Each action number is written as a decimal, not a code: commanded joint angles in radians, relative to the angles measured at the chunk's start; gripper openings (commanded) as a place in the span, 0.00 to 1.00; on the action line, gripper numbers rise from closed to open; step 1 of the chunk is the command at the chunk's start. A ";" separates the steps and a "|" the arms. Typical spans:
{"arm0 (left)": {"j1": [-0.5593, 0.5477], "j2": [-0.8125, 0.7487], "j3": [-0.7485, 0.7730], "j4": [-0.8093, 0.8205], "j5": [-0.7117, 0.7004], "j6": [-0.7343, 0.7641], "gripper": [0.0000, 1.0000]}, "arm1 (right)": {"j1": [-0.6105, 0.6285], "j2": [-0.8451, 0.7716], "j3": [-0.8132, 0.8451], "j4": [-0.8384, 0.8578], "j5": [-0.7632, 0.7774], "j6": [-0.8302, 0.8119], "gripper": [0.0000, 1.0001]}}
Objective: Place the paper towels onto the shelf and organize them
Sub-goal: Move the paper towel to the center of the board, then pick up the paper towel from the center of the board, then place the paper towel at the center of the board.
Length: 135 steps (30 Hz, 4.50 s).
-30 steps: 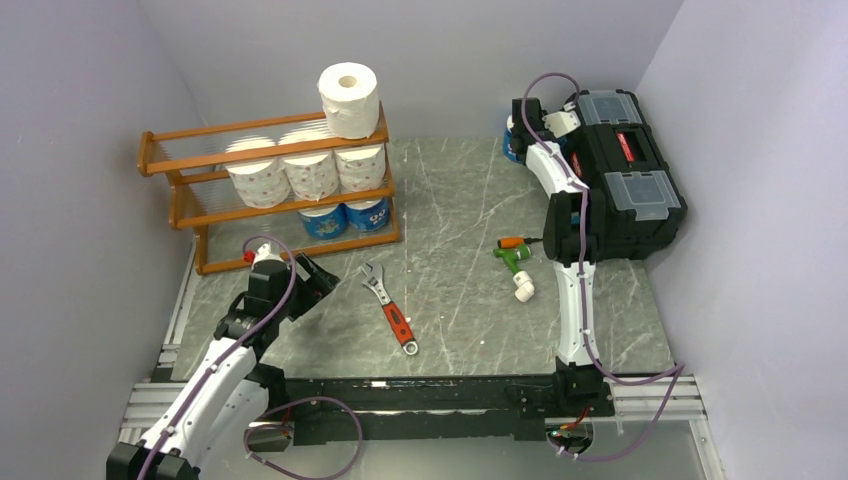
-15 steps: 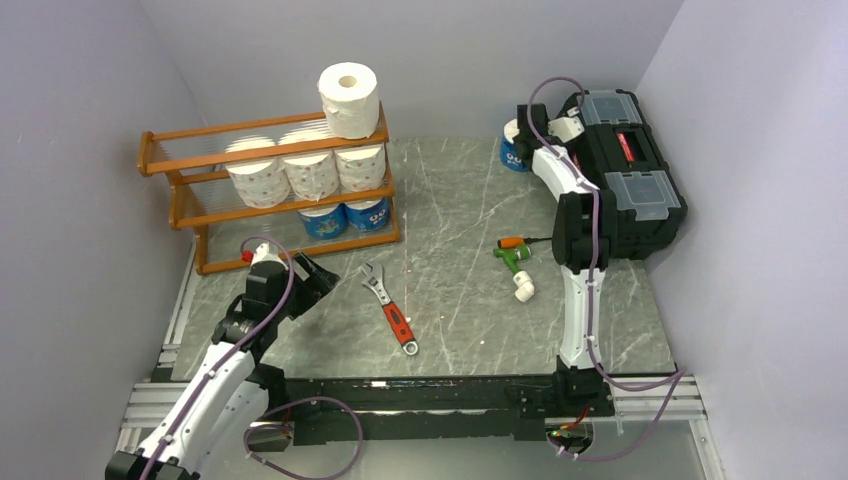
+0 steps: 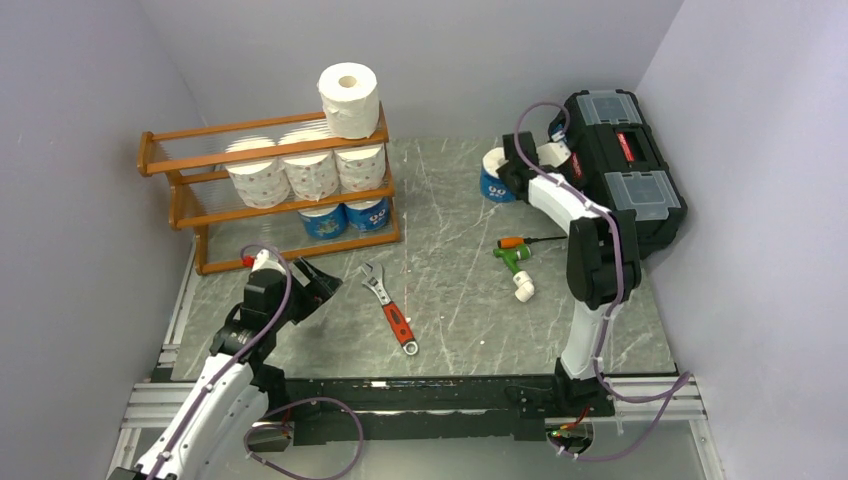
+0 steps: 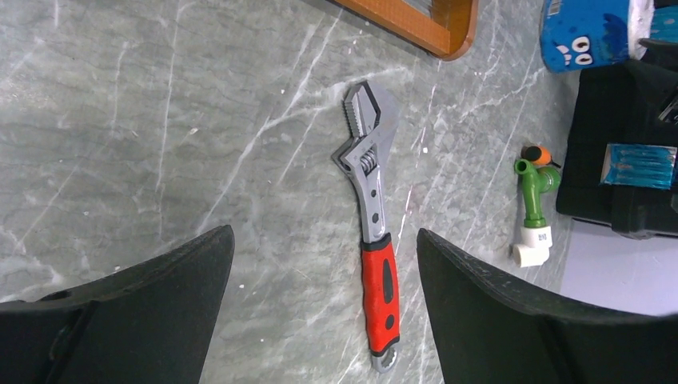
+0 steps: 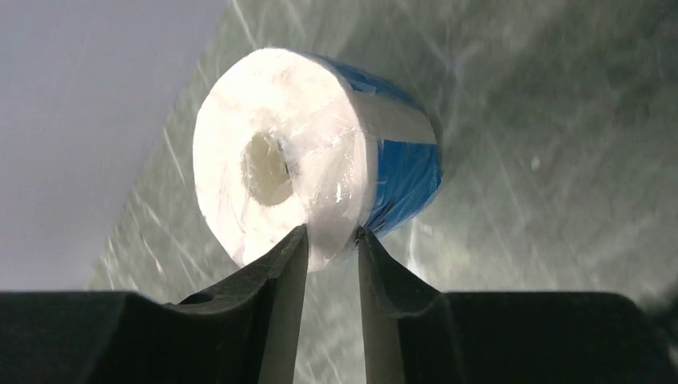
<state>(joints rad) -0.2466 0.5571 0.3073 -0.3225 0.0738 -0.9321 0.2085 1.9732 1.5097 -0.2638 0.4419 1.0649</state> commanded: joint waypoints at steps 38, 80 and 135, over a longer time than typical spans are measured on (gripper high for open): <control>-0.017 -0.117 0.044 -0.149 -0.065 0.015 0.93 | 0.124 0.176 0.327 -0.071 -0.062 -0.742 0.77; -0.019 -0.193 0.222 -0.342 -0.244 0.078 0.95 | 0.367 -0.336 -0.138 -0.097 0.042 -0.693 0.31; -0.187 0.172 0.324 -0.112 -0.011 0.147 0.99 | 0.796 -0.681 -0.487 -0.146 -0.019 -0.725 0.93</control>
<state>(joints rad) -0.4156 0.6998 0.5961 -0.4999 0.0803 -0.7795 1.0035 1.4158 0.9916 -0.3809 0.3664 0.3069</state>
